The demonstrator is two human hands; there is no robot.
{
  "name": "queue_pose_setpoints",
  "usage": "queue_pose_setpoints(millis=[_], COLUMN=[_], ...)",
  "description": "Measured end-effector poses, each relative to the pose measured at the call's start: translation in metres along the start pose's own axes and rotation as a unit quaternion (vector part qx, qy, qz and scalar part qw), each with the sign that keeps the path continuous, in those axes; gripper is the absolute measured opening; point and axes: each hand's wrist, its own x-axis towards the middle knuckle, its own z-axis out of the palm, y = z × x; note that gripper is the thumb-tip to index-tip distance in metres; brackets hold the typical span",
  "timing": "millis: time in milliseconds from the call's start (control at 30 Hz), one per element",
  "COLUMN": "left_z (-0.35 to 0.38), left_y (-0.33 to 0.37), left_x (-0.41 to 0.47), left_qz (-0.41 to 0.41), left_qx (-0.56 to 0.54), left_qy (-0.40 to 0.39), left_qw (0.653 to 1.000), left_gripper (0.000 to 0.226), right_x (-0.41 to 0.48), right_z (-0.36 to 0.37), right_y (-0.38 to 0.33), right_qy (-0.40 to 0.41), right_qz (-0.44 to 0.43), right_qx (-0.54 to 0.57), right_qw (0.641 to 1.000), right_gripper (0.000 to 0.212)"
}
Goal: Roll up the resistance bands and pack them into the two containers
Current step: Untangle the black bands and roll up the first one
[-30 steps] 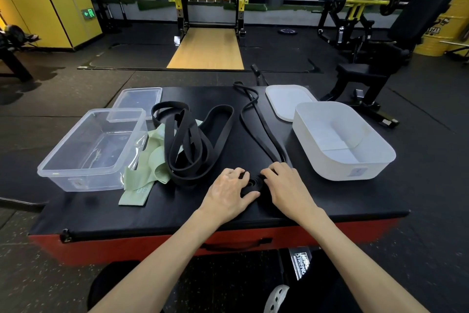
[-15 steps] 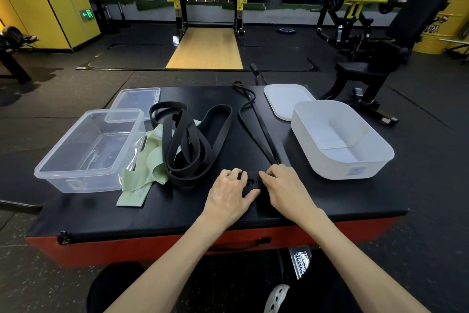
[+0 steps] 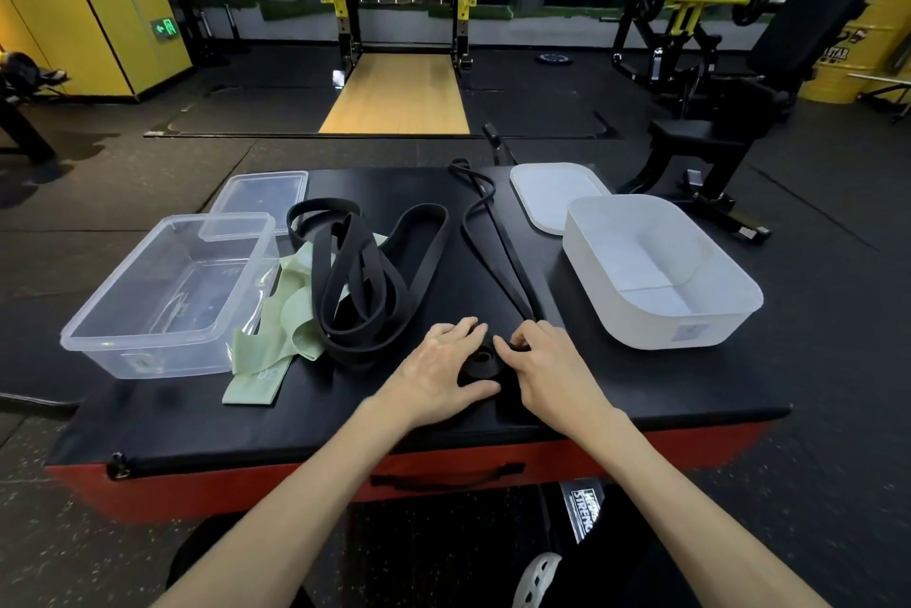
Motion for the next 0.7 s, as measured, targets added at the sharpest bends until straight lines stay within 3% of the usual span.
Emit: queue_pose_setpoints(millis=[100, 200, 367, 533, 700], left_z=[-0.016, -0.021, -0.006, 0.011, 0.019], left_y=[-0.006, -0.007, -0.01, 0.005, 0.017], left_x=[0.012, 0.016, 0.008, 0.001, -0.001], left_qz=[0.052, 0.073, 0.063, -0.014, -0.052], left_qx=[0.009, 0.059, 0.087, 0.079, 0.108], left_qy=[-0.071, -0.08, -0.017, 0.058, 0.101], left_qw=[0.996, 0.992, 0.994, 0.995, 0.988], left_gripper=[0.071, 0.063, 0.057, 0.058, 0.058], right_x=[0.001, 0.001, 0.0, -0.001, 0.0], right_z=[-0.001, -0.005, -0.005, -0.003, -0.011], right_y=[0.0, 0.001, 0.009, 0.005, 0.001], right_qy=[-0.006, -0.017, 0.003, -0.001, 0.011], right_qz=[0.001, -0.003, 0.052, 0.063, 0.052], right_qx=[0.009, 0.022, 0.084, 0.041, 0.012], right_qw=[1.0, 1.0, 0.995, 0.997, 0.999], right_gripper=[0.051, 0.049, 0.033, 0.044, 0.024])
